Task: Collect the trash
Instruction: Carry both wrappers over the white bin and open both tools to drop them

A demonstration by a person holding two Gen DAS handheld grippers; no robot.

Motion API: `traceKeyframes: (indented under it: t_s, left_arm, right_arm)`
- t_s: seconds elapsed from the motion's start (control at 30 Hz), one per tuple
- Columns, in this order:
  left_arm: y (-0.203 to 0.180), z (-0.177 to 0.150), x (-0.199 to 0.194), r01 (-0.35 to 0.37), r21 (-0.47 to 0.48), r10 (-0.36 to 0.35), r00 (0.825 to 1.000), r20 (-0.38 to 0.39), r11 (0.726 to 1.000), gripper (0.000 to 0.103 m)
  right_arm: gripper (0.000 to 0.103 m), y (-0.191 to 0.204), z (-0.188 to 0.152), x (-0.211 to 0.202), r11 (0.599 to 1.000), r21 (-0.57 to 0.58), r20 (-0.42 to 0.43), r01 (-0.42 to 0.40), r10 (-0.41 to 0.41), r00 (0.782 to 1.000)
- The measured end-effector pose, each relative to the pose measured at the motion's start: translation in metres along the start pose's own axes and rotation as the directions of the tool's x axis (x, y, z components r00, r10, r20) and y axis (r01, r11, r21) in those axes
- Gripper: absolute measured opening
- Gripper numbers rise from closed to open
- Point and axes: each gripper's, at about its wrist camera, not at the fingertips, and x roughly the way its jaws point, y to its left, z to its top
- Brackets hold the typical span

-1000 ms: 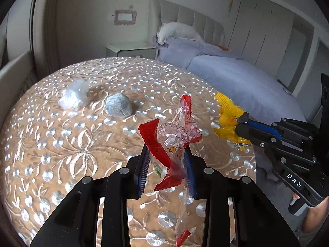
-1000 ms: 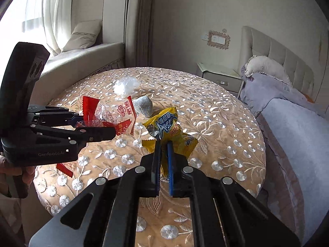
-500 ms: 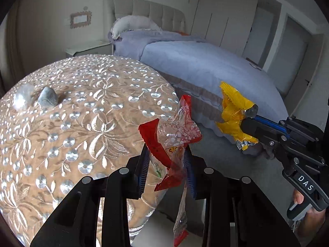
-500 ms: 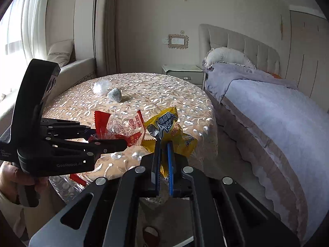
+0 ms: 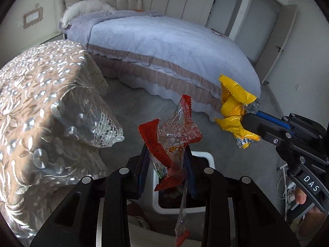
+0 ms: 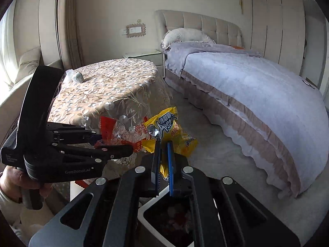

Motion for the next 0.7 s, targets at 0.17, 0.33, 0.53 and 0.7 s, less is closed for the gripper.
traceKeyframes:
  t_s: [0.17, 0.33, 0.53, 0.7]
  left_arm:
    - [-0.027, -0.008, 0.029, 0.045, 0.039, -0.043, 0.997, -0.071, 0.998, 0.032]
    - [-0.049, -0.015, 0.056, 0.066, 0.07, -0.056, 0.989, -0.137, 0.995, 0.032]
    - [-0.061, -0.019, 0.084, 0.087, 0.083, -0.068, 0.975, -0.212, 0.993, 0.098]
    - [-0.059, -0.022, 0.091, 0.057, 0.075, -0.038, 0.973, -0.226, 0.996, 0.098]
  right_arm:
    - [0.007, -0.022, -0.03, -0.003, 0.998, 0.053, -0.042, 0.027, -0.025, 0.999]
    - [0.007, -0.041, -0.045, -0.001, 0.995, 0.092, -0.065, 0.048, -0.042, 0.997]
    - [0.007, -0.057, -0.054, 0.007, 0.99, 0.125, -0.089, 0.059, -0.048, 0.995]
    - [0.007, -0.066, -0.064, 0.015, 0.988, 0.144, -0.113, 0.063, -0.046, 0.992]
